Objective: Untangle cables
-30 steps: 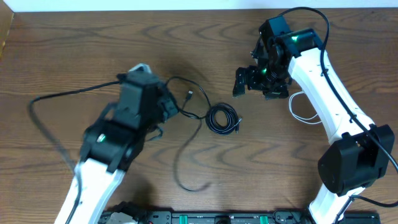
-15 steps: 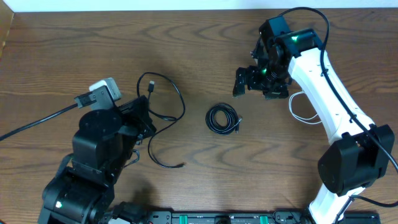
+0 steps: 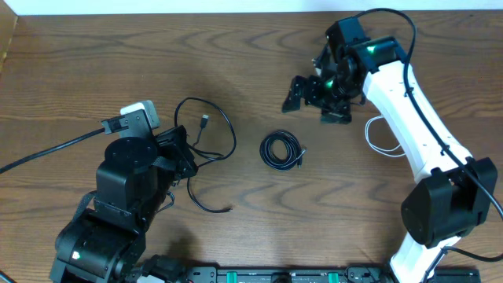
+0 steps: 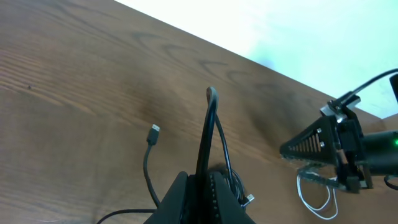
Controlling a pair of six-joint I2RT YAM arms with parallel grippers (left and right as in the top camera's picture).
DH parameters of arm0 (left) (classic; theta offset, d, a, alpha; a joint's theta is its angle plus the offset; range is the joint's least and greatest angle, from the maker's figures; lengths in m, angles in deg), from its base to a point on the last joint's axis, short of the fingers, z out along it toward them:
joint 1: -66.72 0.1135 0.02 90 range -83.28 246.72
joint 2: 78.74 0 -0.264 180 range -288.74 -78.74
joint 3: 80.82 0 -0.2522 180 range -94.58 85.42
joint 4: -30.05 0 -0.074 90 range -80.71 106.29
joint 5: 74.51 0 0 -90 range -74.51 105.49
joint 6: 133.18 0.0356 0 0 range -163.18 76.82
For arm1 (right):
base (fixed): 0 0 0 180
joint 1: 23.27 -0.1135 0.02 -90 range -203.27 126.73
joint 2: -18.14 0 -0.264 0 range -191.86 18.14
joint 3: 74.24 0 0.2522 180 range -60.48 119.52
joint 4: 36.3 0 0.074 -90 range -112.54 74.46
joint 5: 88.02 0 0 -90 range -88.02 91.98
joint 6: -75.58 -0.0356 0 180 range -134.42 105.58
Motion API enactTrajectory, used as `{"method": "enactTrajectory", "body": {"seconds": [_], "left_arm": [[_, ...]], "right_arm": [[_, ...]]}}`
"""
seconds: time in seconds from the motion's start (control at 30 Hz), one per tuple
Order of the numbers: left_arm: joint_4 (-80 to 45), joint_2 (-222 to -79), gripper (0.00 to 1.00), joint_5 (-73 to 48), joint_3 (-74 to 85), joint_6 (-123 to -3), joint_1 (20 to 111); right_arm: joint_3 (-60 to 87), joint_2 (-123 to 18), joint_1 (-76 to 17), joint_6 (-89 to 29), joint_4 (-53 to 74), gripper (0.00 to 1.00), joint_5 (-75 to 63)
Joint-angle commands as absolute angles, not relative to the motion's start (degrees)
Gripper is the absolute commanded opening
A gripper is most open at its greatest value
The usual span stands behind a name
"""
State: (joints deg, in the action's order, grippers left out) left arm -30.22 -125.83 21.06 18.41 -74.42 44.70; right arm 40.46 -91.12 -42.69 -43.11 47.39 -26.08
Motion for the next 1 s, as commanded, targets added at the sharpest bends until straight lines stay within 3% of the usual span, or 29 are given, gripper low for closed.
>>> {"method": "enactTrajectory", "body": {"seconds": [0.0,0.4,0.7,0.87,0.97], "left_arm": [[-29.84,-125.77,0.08,22.19,17.67,-73.22,44.68],[-30.5,-127.19,0.08,22.63,17.67,-73.24,44.68],[-28.77,-128.24,0.08,21.01,17.67,-74.93,44.68],[-24.84,-127.52,0.08,16.2,17.67,-74.93,44.68],[-24.27,-126.82,0.07,16.01,17.67,-74.93,44.68]], "right_arm": [[39.96,-90.77,-47.45,-42.5,44.22,0.93,-36.57],[39.98,-90.77,-56.76,-39.83,32.18,0.88,-47.32],[39.96,-90.77,-59.43,-39.02,33.1,0.84,-41.79],[39.96,-90.79,-62.14,-40.33,33.19,0.75,-35.26],[39.96,-90.79,-63.56,-46.06,35.18,0.57,-23.8]]}}
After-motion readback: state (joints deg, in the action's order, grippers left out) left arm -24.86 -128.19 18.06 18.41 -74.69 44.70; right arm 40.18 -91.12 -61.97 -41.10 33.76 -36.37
